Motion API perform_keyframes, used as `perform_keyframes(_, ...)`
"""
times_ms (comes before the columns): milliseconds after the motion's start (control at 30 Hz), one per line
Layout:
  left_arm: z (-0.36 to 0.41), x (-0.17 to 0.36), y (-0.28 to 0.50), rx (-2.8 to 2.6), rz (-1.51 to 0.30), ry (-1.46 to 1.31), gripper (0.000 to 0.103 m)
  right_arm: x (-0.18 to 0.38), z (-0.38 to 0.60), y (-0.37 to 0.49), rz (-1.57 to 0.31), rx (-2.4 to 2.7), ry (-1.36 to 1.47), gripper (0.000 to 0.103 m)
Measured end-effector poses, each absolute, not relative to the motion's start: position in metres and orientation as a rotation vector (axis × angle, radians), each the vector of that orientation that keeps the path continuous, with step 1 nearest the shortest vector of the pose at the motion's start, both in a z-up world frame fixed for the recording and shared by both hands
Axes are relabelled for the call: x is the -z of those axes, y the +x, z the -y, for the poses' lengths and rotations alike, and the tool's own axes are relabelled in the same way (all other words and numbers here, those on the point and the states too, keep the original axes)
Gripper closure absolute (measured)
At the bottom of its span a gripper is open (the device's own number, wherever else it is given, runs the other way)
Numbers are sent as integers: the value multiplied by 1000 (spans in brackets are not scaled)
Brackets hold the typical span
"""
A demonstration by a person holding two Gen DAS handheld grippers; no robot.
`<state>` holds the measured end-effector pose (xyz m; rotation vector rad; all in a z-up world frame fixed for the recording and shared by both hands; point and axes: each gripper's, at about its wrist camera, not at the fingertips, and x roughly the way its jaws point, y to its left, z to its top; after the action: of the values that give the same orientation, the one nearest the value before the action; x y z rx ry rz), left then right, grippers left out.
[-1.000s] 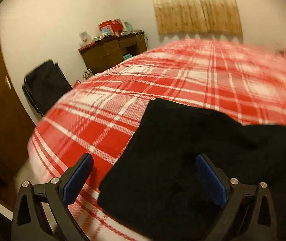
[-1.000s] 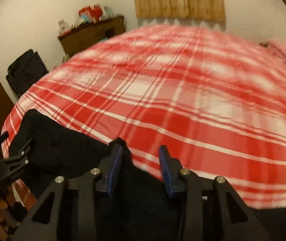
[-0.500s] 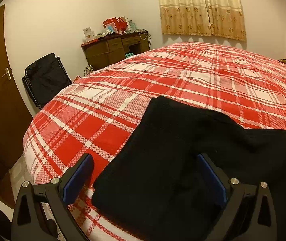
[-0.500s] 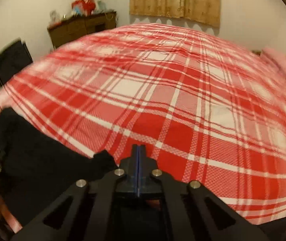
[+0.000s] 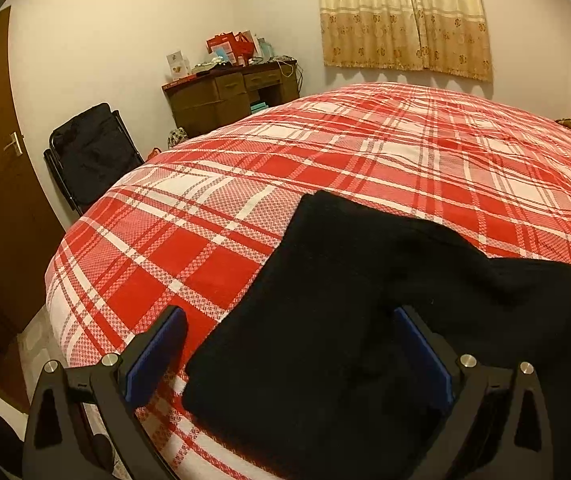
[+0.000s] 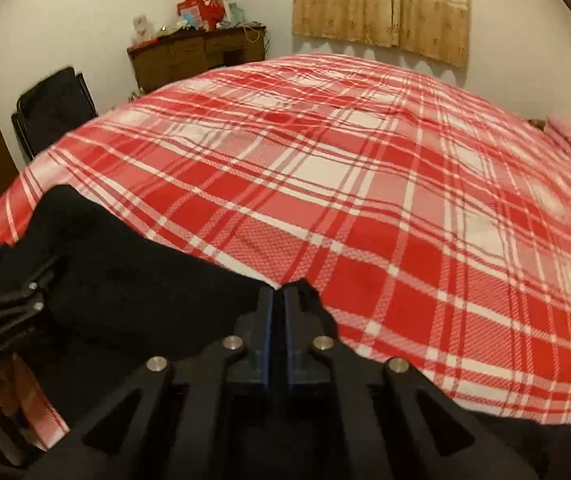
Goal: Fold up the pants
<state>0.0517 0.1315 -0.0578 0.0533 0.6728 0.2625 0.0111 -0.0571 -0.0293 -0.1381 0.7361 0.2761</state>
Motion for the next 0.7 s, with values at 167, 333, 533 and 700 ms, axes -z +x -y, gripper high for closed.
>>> perform_keyframes(167,-132,58,51,-265,-671,51,1,32,57,22,-736,-216,-127,97)
perform_keyframes(333,-131,59,50,-258,-664,60,1,37,55,38,-736,-164,-116,96)
perform_keyframes(533,-132,59,48,-250,-673,54,1,21,78,20,-688,-236,34,60)
perform_keyframes(700,-134,57,46,-240,-675,46,1,-20,134,-47,-482,-169,129,11)
